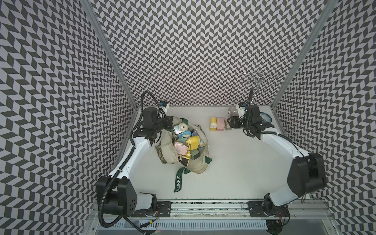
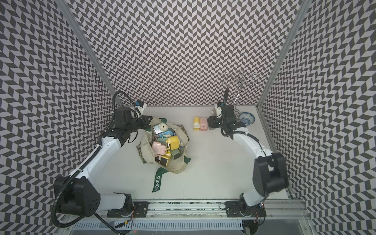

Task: Take out the pencil sharpeners from the tote bags
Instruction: Place the pencil sharpener at the center of the board, then adjust the canvas bag at the center of the board.

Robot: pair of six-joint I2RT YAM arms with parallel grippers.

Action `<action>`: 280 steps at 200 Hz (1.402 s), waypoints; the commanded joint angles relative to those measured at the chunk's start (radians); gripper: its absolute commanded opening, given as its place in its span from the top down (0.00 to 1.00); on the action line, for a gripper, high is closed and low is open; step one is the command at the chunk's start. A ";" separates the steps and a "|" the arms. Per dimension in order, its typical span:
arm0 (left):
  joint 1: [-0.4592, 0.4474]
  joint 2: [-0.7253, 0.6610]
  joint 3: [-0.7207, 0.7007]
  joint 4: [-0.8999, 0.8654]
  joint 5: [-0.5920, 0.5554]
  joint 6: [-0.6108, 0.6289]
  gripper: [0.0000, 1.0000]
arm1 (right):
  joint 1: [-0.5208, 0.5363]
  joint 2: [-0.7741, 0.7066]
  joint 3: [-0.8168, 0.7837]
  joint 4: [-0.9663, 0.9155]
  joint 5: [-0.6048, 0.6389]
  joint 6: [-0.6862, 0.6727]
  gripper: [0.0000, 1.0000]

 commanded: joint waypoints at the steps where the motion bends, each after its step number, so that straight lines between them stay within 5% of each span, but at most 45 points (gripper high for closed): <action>1: 0.000 -0.025 0.078 0.139 -0.007 0.000 1.00 | 0.135 -0.107 -0.133 0.242 -0.139 0.035 0.36; 38: -0.008 -0.031 0.078 0.138 -0.011 0.005 1.00 | 0.334 -0.181 -0.234 0.264 -0.073 -0.032 0.23; 87: -0.016 -0.034 0.077 0.136 -0.017 0.011 1.00 | 0.424 -0.055 -0.201 0.166 0.059 -0.050 0.25; 128: -0.017 -0.039 0.079 0.136 -0.020 0.014 1.00 | 0.454 0.049 -0.151 0.119 0.104 -0.044 0.43; 178: -0.023 -0.040 0.081 0.135 -0.029 0.023 1.00 | 0.471 0.056 -0.184 0.147 0.042 -0.009 0.93; 199: -0.022 -0.040 0.078 0.153 -0.053 0.017 1.00 | 0.493 0.029 -0.243 0.198 -0.007 0.005 0.98; 240: -0.017 -0.004 0.079 0.252 0.077 0.029 1.00 | 0.556 0.025 -0.312 0.314 -0.101 0.035 0.99; 280: -0.022 0.083 0.185 0.158 0.110 0.002 1.00 | 0.593 0.081 -0.312 0.375 -0.141 0.028 0.95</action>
